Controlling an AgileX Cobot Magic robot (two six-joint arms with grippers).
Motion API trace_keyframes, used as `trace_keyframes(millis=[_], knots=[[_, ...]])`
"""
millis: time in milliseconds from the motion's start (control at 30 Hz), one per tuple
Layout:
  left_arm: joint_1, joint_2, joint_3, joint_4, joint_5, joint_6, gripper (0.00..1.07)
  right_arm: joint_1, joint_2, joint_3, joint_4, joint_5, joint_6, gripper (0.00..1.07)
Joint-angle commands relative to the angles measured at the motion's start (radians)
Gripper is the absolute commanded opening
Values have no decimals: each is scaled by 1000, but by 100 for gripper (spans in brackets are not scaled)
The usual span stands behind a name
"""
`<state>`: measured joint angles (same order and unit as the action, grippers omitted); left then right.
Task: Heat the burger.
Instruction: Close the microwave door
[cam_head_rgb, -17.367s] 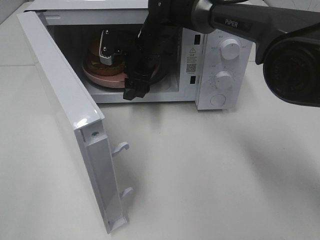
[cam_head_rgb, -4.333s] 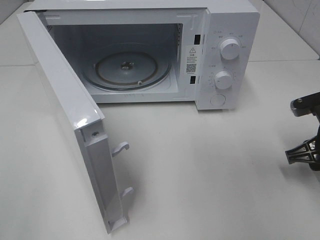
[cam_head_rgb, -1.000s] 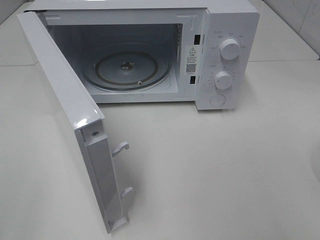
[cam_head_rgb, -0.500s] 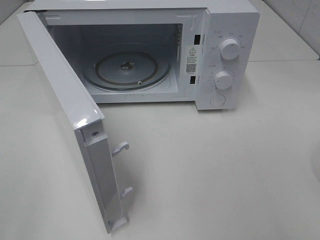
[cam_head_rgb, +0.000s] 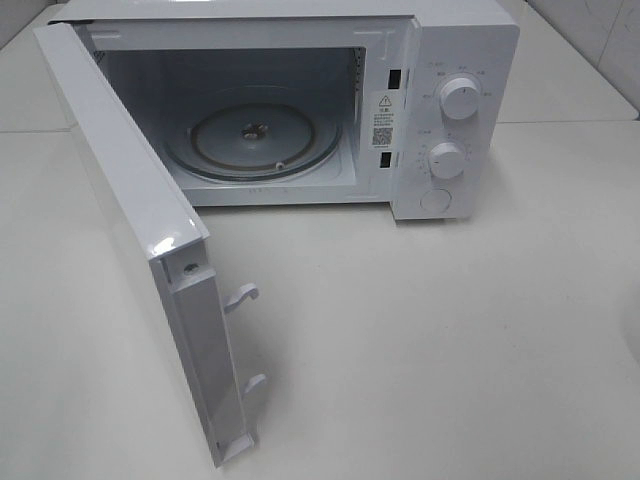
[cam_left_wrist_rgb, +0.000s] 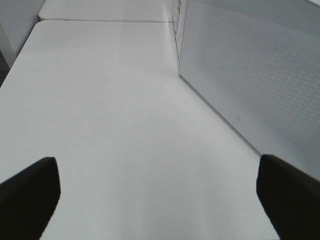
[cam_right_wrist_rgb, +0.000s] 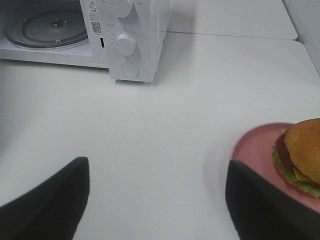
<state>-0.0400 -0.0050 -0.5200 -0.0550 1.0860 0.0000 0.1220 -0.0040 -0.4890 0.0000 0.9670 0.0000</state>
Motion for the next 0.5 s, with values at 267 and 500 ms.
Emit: trace_keyframes(millis=[267, 500], knots=[[-6, -5, 4, -3, -14, 0, 100, -7, -29, 1, 0, -5, 0, 75], [-6, -5, 4, -3, -14, 0, 100, -7, -29, 1, 0, -5, 0, 75]])
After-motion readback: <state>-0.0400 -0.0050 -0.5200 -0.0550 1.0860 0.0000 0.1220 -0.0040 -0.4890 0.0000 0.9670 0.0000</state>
